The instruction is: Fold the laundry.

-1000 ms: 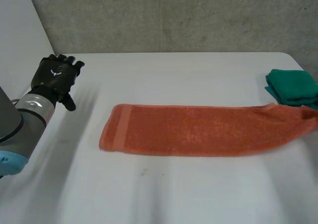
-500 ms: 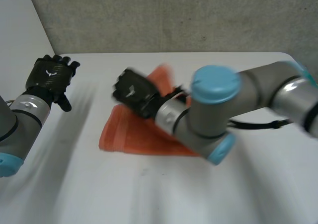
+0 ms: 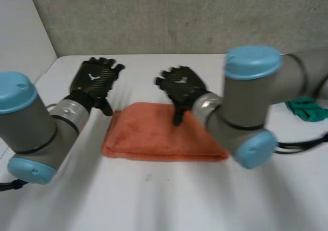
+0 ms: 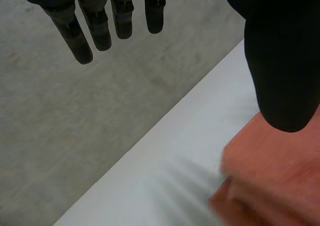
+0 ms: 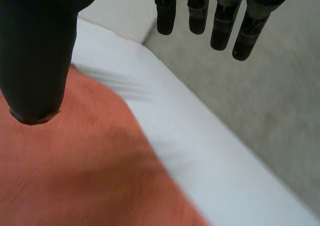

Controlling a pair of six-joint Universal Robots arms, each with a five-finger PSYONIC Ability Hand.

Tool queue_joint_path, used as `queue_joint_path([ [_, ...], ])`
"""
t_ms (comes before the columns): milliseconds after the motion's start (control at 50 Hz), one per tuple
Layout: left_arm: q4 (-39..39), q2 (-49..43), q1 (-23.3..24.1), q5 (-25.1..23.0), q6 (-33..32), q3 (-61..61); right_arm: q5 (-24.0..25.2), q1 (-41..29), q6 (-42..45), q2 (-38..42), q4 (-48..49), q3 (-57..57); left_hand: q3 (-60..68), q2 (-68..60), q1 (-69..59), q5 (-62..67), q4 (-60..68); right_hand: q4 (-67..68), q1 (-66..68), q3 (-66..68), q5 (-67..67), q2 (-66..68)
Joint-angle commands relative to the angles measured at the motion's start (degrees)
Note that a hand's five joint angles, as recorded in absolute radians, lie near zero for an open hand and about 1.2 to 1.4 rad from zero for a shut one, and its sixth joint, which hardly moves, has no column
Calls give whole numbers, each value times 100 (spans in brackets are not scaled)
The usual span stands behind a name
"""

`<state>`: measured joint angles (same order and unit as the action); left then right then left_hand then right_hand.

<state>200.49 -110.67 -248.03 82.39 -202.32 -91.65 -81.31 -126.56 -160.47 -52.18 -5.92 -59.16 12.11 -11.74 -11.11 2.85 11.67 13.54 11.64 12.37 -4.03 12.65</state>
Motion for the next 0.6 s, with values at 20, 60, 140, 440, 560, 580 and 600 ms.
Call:
queue_joint_path([
  [20, -27, -561, 466, 58, 184, 357, 80, 869, -239, -477, 90, -1887, -156, 119, 56, -230, -112, -299, -109, -182, 348, -210],
  [60, -36, -649, 562, 58, 202, 445, 115, 1081, -230, -486, 397, -2362, -122, 85, 23, -197, -78, 460, 650, 577, -411, 549],
  [140, -36, -693, 598, 76, 202, 481, 273, 1301, -222, -486, 977, -2943, -105, 68, 6, -180, -61, 1586, 1776, 1703, -1537, 1675],
  [440, -54, -588, 633, 76, 193, 367, 282, 1818, 366, -800, 1628, -3698, -88, 51, -11, -163, -44, 6646, 6836, 6763, -6597, 6735],
  [560, -177, -333, 598, 67, 211, 314, 352, 2434, 1104, -1856, 1708, -4332, -122, 85, 23, -196, -78, 6646, 6836, 6763, -6597, 6735],
  [580, -194, -298, 598, 67, 211, 305, 344, 2583, 1401, -1953, 1699, -4428, -122, 85, 23, -196, -78, 6646, 6836, 6763, -6597, 6735],
  [600, -203, -271, 589, 67, 211, 296, 335, 2662, 1544, -2006, 1699, -4481, -122, 85, 23, -196, -78, 6646, 6836, 6763, -6597, 6735],
])
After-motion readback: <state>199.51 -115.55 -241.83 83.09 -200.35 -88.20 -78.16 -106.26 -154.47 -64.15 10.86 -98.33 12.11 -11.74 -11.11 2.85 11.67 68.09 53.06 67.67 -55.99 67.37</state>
